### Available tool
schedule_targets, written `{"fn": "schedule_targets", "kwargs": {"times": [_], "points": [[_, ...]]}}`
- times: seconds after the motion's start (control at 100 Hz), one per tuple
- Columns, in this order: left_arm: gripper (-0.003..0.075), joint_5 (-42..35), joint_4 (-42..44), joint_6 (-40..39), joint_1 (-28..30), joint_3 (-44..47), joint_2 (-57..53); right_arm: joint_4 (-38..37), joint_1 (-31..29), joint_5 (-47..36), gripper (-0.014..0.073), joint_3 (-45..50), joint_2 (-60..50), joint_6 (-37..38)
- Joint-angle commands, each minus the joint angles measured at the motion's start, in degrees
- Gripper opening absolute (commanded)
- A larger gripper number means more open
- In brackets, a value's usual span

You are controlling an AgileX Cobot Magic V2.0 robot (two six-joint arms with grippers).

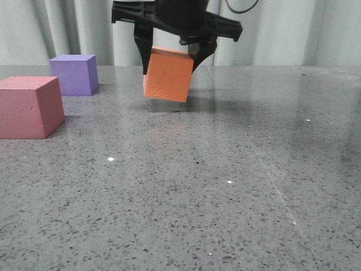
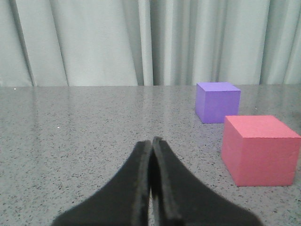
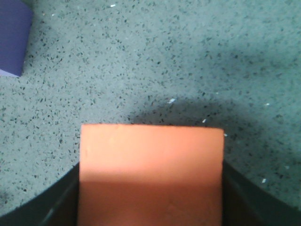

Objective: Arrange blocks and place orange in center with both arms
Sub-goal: 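Lift the orange cube with the right gripper toward the table center, then lower the orange cube at the center, open the right gripper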

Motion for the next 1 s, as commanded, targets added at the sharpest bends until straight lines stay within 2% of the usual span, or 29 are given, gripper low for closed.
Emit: {"fn": "schedule_targets", "kwargs": {"times": [0.0, 0.45, 0.55, 0.65, 0.72, 0.99], "points": [[-0.0019, -4.35, -0.46, -0.11, 0.09, 3.15, -1.91, -1.84, 0.04, -1.70, 0.0160, -2.14, -2.66, 1.16], [-0.0019, -4.35, -0.46, -0.11, 0.09, 3.15, -1.91, -5.44, 0.04, -2.79, 0.0171, -2.14, -2.60, 3.38], [-0.0019, -4.35, -0.46, -0.11, 0.09, 3.15, -1.91, -5.44, 0.04, -2.97, 0.0252, -2.07, -2.60, 3.38], [-0.0019, -4.35, -0.46, -0.11, 0.09, 3.15, -1.91, -5.44, 0.04, -2.86, 0.0390, -2.07, -2.60, 3.33], [-0.0019, -4.35, -0.46, -0.11, 0.09, 3.15, -1.91, -5.44, 0.04, -2.86, 0.0451, -2.07, -2.60, 3.33], [-0.0019, -4.35, -0.46, -0.11, 0.09, 3.15, -1.91, -5.39, 0.04, -2.74, 0.0556, -2.07, -2.60, 3.33]]}}
